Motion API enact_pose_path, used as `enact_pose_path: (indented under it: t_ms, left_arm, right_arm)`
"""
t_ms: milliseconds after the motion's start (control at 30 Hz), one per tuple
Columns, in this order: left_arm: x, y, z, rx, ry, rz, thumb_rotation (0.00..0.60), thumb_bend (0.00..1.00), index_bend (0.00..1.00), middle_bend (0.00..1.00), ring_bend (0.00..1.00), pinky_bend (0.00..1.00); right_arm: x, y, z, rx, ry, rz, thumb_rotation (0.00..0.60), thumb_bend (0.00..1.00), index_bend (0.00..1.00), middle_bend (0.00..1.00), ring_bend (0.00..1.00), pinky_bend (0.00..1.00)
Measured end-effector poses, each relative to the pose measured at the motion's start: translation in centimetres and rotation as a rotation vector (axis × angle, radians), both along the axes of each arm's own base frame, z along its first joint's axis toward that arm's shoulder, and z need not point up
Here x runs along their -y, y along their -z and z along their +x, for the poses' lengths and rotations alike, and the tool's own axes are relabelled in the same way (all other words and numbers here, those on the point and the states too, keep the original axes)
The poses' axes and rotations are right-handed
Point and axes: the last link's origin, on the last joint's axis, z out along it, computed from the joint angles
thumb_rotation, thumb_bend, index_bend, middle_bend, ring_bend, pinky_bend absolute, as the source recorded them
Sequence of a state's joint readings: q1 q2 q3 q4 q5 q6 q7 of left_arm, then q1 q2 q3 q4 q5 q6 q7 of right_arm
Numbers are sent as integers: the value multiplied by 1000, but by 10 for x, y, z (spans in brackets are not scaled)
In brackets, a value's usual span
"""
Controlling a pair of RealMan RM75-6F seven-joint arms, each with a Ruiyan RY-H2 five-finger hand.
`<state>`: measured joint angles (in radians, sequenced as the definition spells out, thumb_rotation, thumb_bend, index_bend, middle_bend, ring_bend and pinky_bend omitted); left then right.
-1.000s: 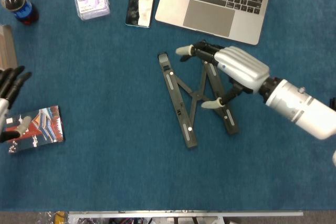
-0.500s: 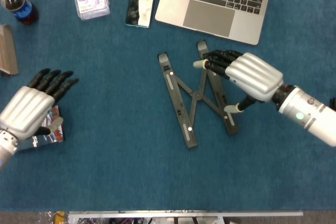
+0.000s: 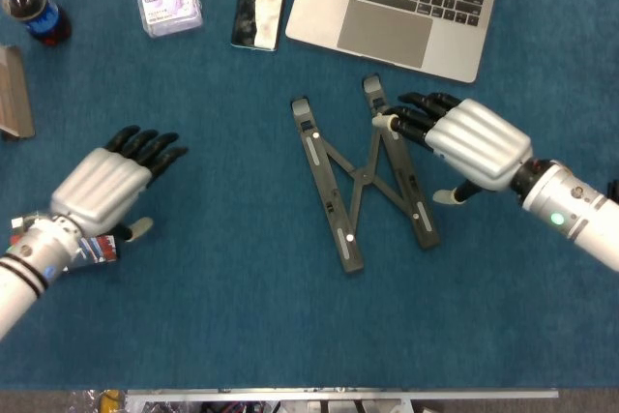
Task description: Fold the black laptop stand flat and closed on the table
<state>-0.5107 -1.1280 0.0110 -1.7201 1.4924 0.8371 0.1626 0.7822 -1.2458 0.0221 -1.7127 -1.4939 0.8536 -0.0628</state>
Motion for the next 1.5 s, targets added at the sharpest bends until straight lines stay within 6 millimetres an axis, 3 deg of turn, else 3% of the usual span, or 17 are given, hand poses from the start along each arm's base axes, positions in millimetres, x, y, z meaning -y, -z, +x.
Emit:
enact_pose_path:
  t_ms: [533,867,1133,1500]
  left_arm:
    - [-10,39,30,18,85,-61,600,280,0,1,0,0]
    - [-33,60,51,45,124,-49,600,280,0,0,0,0]
    - [-40,67,57,38,123,-51,600,280,0,0,0,0]
    - [-43,79,65,43,142,-53,600,280,0,0,0,0]
  right_arm:
    - [1,-4,-17,-96,-39,-54,600,0,112,150,62,187]
    - [-5,1,-28,-93,-52,-35,600,0,0,90,21,175]
    - [-8,3,-32,-121,92,25,600,0,0,341,57,176]
    - [-18,5,-29,-204,135,69,600,0,0,352,60,177]
